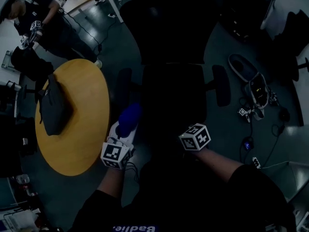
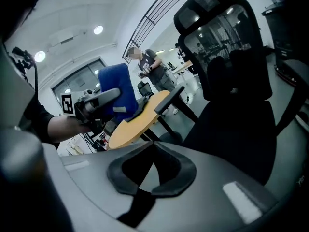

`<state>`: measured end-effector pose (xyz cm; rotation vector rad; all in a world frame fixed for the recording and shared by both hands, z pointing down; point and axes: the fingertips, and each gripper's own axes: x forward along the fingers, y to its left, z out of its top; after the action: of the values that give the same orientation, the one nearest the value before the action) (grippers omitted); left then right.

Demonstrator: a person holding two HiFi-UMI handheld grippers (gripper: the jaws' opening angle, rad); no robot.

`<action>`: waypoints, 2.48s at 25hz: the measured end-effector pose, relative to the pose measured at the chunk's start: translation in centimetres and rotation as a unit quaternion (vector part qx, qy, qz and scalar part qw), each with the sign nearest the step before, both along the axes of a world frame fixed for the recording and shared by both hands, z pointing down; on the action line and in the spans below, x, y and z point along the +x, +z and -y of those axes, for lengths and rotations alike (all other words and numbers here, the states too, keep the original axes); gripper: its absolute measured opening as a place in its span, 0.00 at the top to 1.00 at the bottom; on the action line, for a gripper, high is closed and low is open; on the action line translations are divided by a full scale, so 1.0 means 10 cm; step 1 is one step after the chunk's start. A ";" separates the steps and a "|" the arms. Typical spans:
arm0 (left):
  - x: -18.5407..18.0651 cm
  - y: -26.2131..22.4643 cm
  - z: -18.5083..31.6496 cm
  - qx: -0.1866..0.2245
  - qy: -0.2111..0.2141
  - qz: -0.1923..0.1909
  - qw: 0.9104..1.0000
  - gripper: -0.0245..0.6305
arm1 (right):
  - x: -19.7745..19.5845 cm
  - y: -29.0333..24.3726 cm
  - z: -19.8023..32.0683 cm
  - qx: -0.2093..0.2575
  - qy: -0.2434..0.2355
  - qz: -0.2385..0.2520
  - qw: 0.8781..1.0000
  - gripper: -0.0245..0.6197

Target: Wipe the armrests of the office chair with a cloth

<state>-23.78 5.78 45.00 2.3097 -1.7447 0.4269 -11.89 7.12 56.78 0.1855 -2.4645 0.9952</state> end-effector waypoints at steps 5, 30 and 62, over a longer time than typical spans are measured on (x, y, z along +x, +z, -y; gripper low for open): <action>0.58 -0.28 -0.28 0.008 -0.013 -0.020 1.000 0.76 | 0.56 -0.10 -0.13 -0.003 0.023 0.012 1.000 0.95; 0.96 -0.42 -1.68 0.044 0.101 -0.102 0.989 0.76 | 0.70 -0.89 -1.16 0.115 0.107 0.041 0.987 0.95; 1.60 -1.01 -2.17 0.091 0.110 -0.133 0.981 0.76 | 1.15 -1.84 -1.66 0.262 0.126 0.120 0.949 0.96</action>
<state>-7.77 27.53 34.90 2.5587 -1.4631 -0.0118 -0.34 23.68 38.39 0.5944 -2.9435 0.4466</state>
